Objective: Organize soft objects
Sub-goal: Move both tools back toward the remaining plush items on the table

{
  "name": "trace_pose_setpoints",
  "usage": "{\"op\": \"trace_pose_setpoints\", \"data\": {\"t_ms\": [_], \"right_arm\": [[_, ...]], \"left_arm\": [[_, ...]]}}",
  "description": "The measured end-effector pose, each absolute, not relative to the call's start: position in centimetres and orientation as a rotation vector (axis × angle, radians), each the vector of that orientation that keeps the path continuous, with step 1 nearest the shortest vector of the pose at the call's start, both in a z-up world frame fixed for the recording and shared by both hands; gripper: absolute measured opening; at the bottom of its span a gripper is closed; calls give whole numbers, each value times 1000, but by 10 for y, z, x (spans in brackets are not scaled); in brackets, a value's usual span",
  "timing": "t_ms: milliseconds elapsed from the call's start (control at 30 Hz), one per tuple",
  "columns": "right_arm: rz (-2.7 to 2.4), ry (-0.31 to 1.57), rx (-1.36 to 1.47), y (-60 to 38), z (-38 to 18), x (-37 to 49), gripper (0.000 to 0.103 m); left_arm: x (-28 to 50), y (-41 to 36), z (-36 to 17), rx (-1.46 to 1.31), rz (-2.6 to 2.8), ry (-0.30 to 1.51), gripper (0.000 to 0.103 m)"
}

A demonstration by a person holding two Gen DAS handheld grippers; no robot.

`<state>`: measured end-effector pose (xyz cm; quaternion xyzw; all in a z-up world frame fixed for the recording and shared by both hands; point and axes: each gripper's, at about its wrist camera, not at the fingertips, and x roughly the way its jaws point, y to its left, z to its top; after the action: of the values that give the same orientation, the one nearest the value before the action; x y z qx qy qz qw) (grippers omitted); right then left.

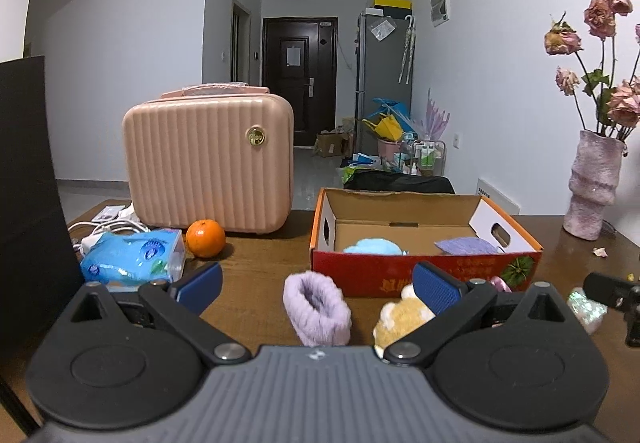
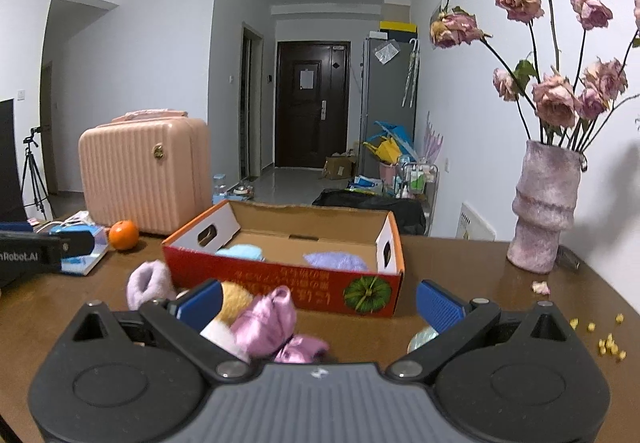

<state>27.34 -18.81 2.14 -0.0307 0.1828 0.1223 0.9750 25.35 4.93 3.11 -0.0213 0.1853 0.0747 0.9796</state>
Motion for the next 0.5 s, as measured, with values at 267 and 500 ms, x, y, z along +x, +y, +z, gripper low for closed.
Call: {"op": "trace_pose_setpoints", "data": {"t_ms": [267,500], "right_arm": [[262,405,-70,-187,7,243,103],[273,433,-79,-183,-2,230,103]], "left_arm": [[220,46,20,-37,131,392,103],[201,48,8,-29,116,419,103]]}}
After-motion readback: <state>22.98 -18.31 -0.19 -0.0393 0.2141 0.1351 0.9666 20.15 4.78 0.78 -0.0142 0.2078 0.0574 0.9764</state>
